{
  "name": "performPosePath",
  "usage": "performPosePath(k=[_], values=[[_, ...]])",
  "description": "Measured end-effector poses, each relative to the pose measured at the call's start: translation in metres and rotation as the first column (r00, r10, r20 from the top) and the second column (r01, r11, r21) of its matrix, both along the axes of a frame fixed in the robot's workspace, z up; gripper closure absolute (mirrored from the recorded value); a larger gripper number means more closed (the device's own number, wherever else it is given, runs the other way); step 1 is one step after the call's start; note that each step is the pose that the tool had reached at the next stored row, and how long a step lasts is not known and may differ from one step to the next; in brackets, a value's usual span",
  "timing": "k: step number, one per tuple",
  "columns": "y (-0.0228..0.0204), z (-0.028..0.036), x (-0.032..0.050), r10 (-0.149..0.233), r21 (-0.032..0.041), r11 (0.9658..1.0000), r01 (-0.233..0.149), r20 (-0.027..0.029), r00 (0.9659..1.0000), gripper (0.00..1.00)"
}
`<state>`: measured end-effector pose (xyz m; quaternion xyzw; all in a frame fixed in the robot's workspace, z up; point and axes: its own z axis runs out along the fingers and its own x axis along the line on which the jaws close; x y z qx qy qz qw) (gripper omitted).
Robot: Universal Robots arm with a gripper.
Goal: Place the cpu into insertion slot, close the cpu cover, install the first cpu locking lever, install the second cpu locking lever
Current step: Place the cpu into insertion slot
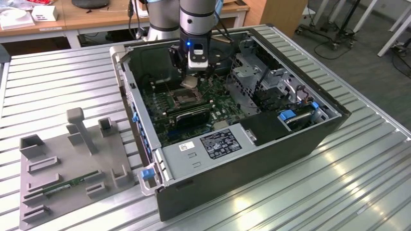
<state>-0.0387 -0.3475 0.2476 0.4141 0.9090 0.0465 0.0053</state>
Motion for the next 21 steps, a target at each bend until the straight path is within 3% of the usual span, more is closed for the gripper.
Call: performPosePath(k=[7,12,17,21], values=[[0.0000,0.0000,0.0000,-0.006,0.0000,1.0000,0.006,0.0001,1.0000,0.46],[0.0000,-0.0005,0.0000,-0.080,-0.0001,0.9968,0.080,-0.0001,0.9968,0.46],[0.0000,-0.0012,0.0000,-0.171,0.0000,0.9853,0.171,0.0000,0.9853,0.46],[0.0000,-0.0017,0.0000,-0.243,0.0001,0.9701,0.243,0.0000,0.9701,0.46]])
